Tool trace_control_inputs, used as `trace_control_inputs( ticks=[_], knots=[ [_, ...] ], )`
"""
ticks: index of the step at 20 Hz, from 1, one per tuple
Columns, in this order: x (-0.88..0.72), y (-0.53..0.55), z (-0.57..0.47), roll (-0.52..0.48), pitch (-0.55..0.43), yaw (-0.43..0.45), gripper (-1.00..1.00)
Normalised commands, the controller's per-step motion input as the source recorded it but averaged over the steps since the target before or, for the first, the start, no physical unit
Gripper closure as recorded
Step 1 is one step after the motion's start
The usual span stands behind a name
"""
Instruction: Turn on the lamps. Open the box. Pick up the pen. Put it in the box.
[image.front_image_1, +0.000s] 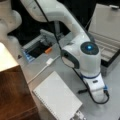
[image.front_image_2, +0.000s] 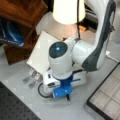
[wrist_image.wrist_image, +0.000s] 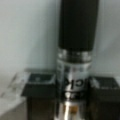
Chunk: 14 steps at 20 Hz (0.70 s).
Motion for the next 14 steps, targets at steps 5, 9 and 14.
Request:
trace_control_inputs(
  ticks=[5, 9, 14],
  knots=[
    [-0.06, 0.12, 0.33, 0.015, 0.095, -0.233, 1.0],
    [-0.19, 0.14, 0.42, 0.01, 0.092, -0.245, 1.0],
    [-0.16, 0.12, 0.39, 0.002, 0.059, -0.228, 1.0]
  ],
)
